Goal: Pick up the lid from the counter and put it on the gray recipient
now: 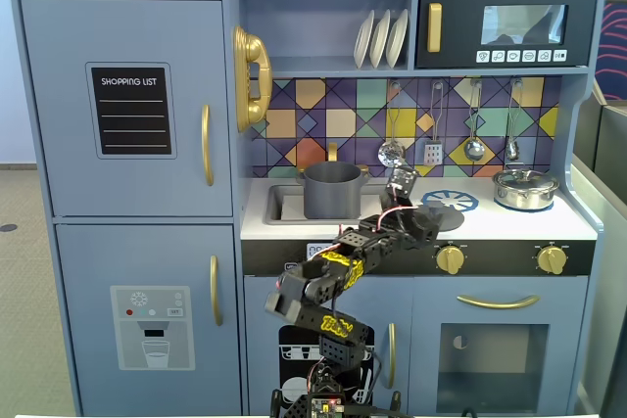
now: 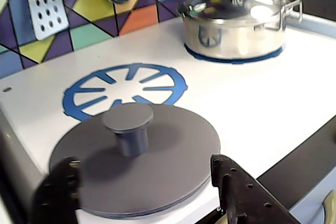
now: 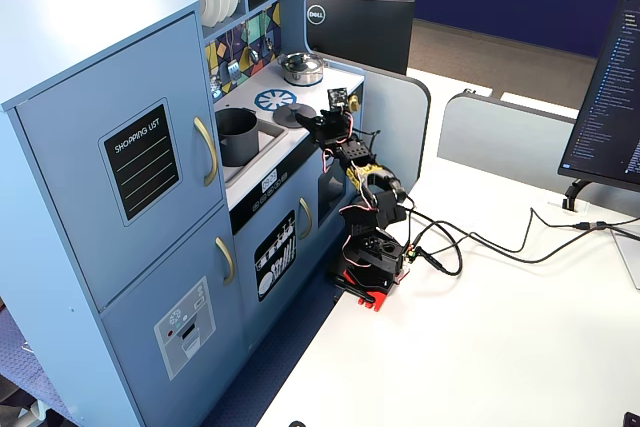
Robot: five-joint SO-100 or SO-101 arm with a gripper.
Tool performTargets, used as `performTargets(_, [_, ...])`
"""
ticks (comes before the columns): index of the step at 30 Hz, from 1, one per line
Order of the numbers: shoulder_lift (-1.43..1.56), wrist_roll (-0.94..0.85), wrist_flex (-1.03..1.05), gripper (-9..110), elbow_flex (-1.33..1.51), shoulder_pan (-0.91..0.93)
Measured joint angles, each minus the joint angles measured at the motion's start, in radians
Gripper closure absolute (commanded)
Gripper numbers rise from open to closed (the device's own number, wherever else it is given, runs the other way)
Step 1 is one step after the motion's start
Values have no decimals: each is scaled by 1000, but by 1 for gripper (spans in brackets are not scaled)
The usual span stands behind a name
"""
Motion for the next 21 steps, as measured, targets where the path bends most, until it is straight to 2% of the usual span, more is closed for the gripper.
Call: performTargets(21, [-445,-81,-196,78,-250,-55])
